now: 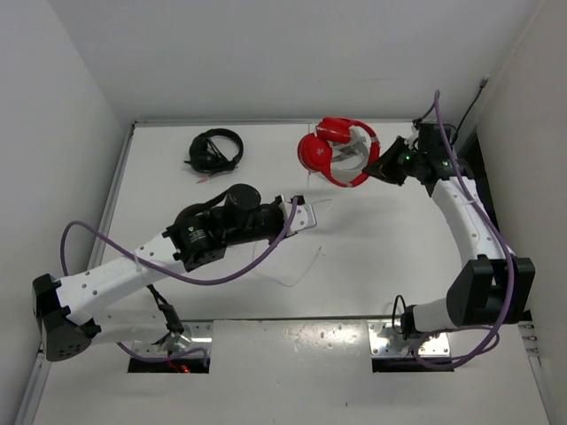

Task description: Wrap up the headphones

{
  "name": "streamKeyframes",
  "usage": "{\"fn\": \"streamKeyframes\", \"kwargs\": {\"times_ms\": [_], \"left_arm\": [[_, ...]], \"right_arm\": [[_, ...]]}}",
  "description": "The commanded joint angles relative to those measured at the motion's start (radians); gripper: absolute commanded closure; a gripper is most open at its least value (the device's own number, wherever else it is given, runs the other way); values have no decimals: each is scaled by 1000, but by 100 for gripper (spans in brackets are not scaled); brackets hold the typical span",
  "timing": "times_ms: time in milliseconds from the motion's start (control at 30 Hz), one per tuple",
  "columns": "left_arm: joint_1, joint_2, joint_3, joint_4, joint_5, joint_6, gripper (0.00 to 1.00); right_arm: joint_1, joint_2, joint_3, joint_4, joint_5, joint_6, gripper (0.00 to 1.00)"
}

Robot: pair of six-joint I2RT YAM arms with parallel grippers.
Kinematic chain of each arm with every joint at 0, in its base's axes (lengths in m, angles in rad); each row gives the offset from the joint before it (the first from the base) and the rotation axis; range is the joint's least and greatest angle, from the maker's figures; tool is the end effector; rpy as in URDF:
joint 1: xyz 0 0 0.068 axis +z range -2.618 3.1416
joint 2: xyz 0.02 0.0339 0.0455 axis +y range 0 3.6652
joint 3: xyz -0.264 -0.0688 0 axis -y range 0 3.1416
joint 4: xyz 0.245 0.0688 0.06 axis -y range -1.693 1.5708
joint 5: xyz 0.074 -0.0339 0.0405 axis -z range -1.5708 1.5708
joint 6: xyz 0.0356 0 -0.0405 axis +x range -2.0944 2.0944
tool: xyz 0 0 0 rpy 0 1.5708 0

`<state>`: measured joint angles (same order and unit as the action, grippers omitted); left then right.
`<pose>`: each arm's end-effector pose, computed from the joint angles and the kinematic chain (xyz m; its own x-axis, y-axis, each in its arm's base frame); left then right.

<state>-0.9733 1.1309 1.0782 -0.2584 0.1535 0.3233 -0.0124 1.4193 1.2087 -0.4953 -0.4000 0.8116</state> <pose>0.1414 -0.2175 0.3660 0.1223 0.3784 -0.9175 0.9071 0.3327 0.2581 0.3137 0.0100 0.3127 -0.6532 0.6763 -0.3406 0.2744 0.6306 0.7259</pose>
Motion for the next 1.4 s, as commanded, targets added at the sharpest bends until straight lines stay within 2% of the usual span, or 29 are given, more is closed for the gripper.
{"fn": "streamKeyframes", "kwargs": {"times_ms": [0, 133, 333, 433, 567, 733, 967, 1167, 1367], "left_arm": [[-33, 10, 74, 24, 21, 42, 100], [-54, 36, 176, 15, 89, 20, 100], [-54, 95, 302, -5, 199, -32, 100], [-54, 104, 327, -15, 199, -41, 100], [-54, 124, 358, -4, 117, -41, 100], [21, 147, 430, 36, 77, -64, 100], [114, 156, 451, 102, 29, -99, 100], [218, 179, 471, 111, -6, -121, 100], [298, 222, 460, 100, -25, -110, 100]], "right_arm": [[40, -29, 17, 80, 19, 17, 100], [100, -8, 8, 80, 131, -34, 100], [160, 49, 28, 80, 153, -20, 100], [184, 75, 40, 89, 142, -20, 100], [247, 64, 38, 89, 182, -98, 100], [293, 17, -17, 89, 276, -248, 100], [293, -78, -103, 66, 300, -388, 100], [304, -190, -185, 46, 216, -528, 100], [325, -247, -172, -46, 118, -684, 100]]}}
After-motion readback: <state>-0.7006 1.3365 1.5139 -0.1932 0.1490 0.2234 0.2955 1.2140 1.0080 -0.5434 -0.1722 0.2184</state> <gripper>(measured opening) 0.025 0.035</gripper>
